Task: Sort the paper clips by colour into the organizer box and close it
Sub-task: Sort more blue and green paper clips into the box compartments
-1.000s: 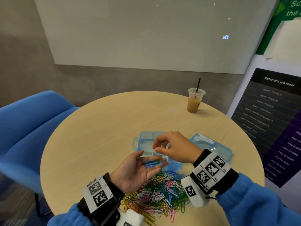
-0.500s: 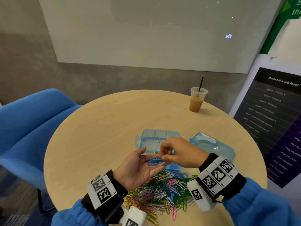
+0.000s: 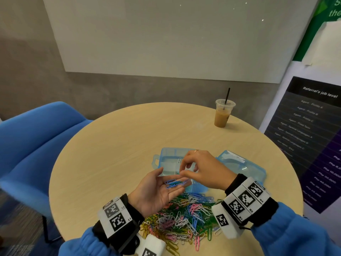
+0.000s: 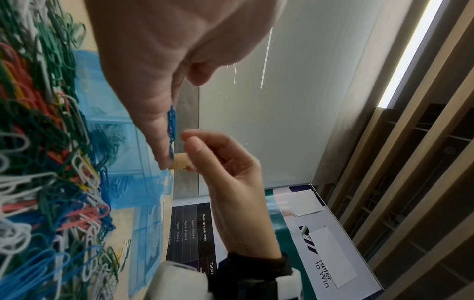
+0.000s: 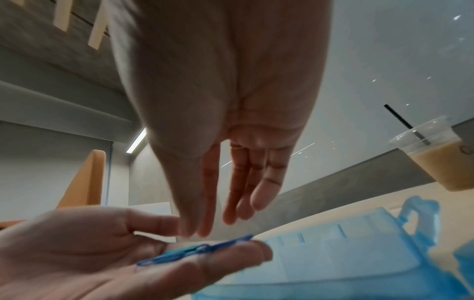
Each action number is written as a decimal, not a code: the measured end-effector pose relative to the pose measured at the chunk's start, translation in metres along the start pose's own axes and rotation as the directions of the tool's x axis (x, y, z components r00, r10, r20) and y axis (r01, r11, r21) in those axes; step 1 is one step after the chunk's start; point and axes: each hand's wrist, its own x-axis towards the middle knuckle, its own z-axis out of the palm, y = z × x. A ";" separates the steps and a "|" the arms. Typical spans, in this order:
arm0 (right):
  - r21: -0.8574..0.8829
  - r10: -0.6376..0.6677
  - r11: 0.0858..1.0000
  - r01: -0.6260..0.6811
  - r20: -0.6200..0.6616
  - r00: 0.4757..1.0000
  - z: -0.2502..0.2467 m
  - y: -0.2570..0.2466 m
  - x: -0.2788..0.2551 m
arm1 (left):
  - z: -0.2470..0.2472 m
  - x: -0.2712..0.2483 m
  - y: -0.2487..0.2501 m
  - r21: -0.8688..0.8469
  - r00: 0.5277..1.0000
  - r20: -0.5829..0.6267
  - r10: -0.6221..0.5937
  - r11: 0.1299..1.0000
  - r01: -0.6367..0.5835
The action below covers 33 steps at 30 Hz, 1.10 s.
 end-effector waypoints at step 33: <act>0.206 0.060 0.977 -0.046 -0.060 0.996 -0.001 0.007 -0.002 | 0.002 0.000 0.000 -0.056 1.000 -0.005 0.026 0.998 -0.026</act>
